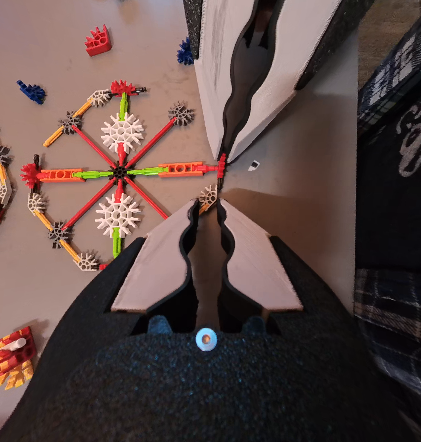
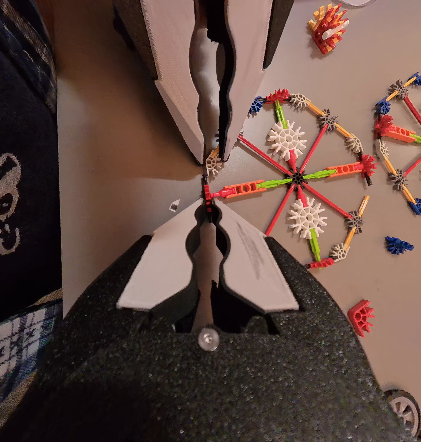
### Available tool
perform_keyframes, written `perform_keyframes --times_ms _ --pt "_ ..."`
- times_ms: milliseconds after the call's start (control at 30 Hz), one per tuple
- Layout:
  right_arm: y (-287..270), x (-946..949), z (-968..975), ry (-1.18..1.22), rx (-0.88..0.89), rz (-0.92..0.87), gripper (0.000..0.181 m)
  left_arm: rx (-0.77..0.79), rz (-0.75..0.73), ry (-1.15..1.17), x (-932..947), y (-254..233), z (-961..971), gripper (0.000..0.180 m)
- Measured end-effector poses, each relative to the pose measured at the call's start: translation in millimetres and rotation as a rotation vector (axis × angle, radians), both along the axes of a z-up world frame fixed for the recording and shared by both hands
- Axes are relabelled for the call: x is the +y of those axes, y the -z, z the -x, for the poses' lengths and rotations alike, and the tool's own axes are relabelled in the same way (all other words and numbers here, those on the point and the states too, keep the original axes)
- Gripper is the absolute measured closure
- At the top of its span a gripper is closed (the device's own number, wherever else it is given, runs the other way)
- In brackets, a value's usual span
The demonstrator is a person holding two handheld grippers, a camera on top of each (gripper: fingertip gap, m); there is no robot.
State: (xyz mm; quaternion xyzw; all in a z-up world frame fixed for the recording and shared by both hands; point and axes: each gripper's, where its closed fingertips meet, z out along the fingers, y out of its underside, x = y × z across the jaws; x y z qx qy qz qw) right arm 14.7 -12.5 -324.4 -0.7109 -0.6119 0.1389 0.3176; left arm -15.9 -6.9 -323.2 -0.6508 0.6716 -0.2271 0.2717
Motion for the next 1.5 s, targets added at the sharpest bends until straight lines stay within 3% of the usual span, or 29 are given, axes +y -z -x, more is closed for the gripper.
perform_keyframes --times_ms 700,1300,1367,1433,1500 --pt "-1 0 -2 -0.069 0.017 -0.007 0.178 -0.029 0.023 0.022 -2 -2 0 0.168" --pt "-2 -2 -2 -0.192 0.004 0.099 0.179 -0.006 0.027 0.069 -9 0 2 0.17" --pt "-4 1 -2 -0.198 0.007 0.102 0.178 -0.002 0.029 0.075 -10 1 2 0.171" --pt "-6 3 -1 -0.191 0.015 0.112 0.162 -0.001 0.03 0.079 -11 1 1 0.172" --pt "-5 2 -1 -0.204 0.01 0.114 0.167 -0.002 0.034 0.077 -11 2 1 0.172"
